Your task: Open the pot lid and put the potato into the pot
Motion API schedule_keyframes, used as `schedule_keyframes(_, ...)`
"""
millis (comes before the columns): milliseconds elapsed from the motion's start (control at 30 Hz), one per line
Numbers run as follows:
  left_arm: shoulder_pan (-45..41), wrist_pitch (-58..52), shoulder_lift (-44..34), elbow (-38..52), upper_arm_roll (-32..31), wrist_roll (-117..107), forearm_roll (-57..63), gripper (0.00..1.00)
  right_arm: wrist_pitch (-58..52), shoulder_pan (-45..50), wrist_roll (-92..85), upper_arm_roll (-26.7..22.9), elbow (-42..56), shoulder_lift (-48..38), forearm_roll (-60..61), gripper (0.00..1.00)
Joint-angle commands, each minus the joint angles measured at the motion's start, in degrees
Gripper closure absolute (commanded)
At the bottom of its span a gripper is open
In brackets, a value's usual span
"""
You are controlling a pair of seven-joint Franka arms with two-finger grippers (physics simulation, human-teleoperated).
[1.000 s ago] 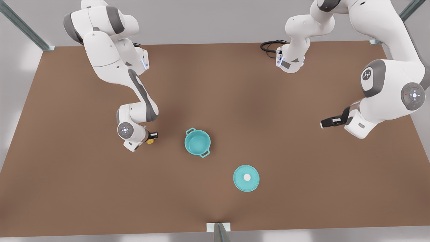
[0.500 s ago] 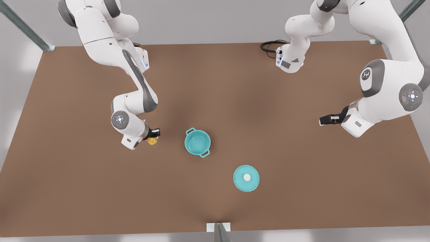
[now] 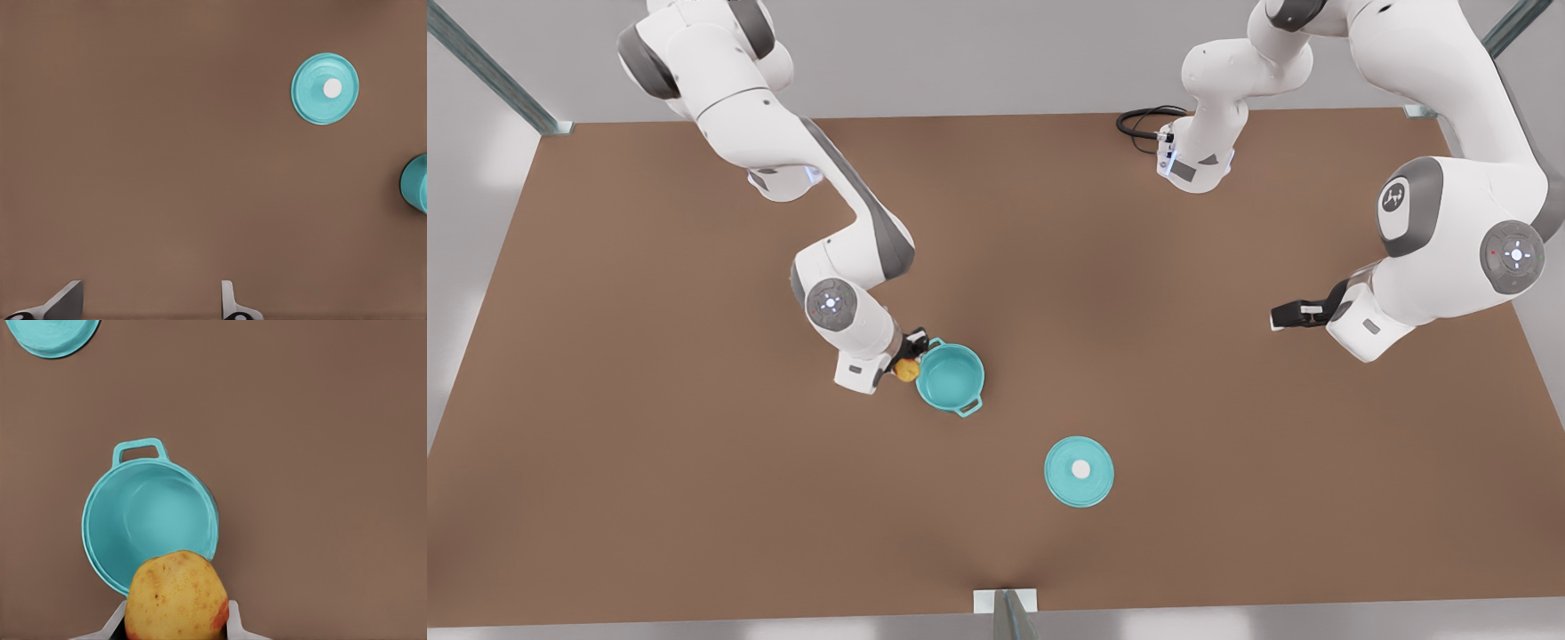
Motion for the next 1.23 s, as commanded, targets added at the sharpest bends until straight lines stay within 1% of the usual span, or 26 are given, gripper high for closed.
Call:
schedule_keyframes(0,-1.1,0.0,-0.1,-0.2,0.0,-0.2,0.1,0.00,-0.3,0.5,3.6,0.2,1.5,1.4,-0.1,0.44)
schedule_keyframes(200,-1.0,0.0,0.0,0.1,0.2,0.2,0.0,0.00,4.1,3.9,6.5,0.2,8.7,9.9,-0.1,0.44)
schedule_keyframes(367,-0.9,0.0,-0.1,0.3,0.3,0.5,0.0,0.00,5.4,5.2,7.7,0.3,9.0,10.6,-0.1,0.43)
schedule_keyframes(433,-0.9,-0.1,-0.1,0.3,0.3,0.5,0.0,0.00,8.4,5.2,7.5,0.3,8.7,12.3,0.0,0.43)
schedule_keyframes(533,-1.0,0.1,0.0,0.5,0.2,0.5,0.3,0.00,8.4,5.4,7.6,0.3,8.5,13.4,0.1,0.43)
schedule_keyframes(633,-0.9,0.6,0.3,1.4,0.2,0.5,0.1,0.00,8.4,5.4,7.6,0.3,8.5,13.4,0.0,0.40)
schedule_keyframes(667,-0.9,0.6,0.2,1.5,0.3,0.5,-0.1,0.00,8.4,5.4,7.6,0.3,8.5,13.4,0.0,0.37)
schedule_keyframes(700,-0.8,0.6,0.2,1.5,0.3,0.5,-0.3,0.00,8.5,5.3,7.5,0.3,8.5,13.4,-0.1,0.10)
schedule_keyframes(733,-0.8,0.5,0.2,1.5,0.3,0.5,-0.3,0.00,8.5,5.3,7.4,0.3,8.5,13.4,-0.1,0.00)
schedule_keyframes(833,-0.8,0.5,0.2,1.5,0.3,0.5,-0.3,0.00,8.4,5.3,7.4,0.3,8.5,13.2,0.0,0.00)
schedule_keyframes(867,-0.8,0.5,0.2,1.5,0.3,0.5,-0.3,0.00,7.1,3.7,7.6,0.0,8.2,11.0,0.1,0.00)
schedule_keyframes(900,-0.8,0.5,0.2,1.5,0.3,0.5,-0.3,0.00,-4.2,-2.5,7.5,-0.2,8.0,5.7,-0.1,0.00)
schedule_keyframes(933,-0.8,0.4,0.2,1.5,0.3,0.5,-0.3,0.00,-11.4,-7.2,7.6,-2.8,7.9,1.1,-0.7,0.00)
schedule_keyframes(967,-0.9,0.4,0.2,1.5,0.3,0.5,-0.3,0.00,-16.8,-8.3,6.9,-7.9,7.9,-2.8,-2.9,0.00)
schedule_keyframes(1000,-0.9,0.5,0.2,1.5,0.3,0.5,-0.3,0.00,-19.1,-8.3,5.4,-12.1,8.0,-5.2,-6.3,0.00)
schedule_keyframes(1100,-0.9,0.5,0.2,1.5,0.3,0.5,-0.4,0.00,-21.9,-9.0,-10.2,-24.4,9.0,-8.9,-5.6,0.00)
schedule_keyframes(1133,-0.9,0.5,0.2,1.5,0.2,0.4,-0.4,0.00,-22.5,-9.0,-12.4,-26.0,9.0,-9.4,-5.6,0.00)
schedule_keyframes(1200,-0.9,0.4,0.2,1.5,0.3,0.4,-0.4,0.00,-23.4,-9.0,-12.0,-25.3,10.2,-9.3,-5.6,0.00)
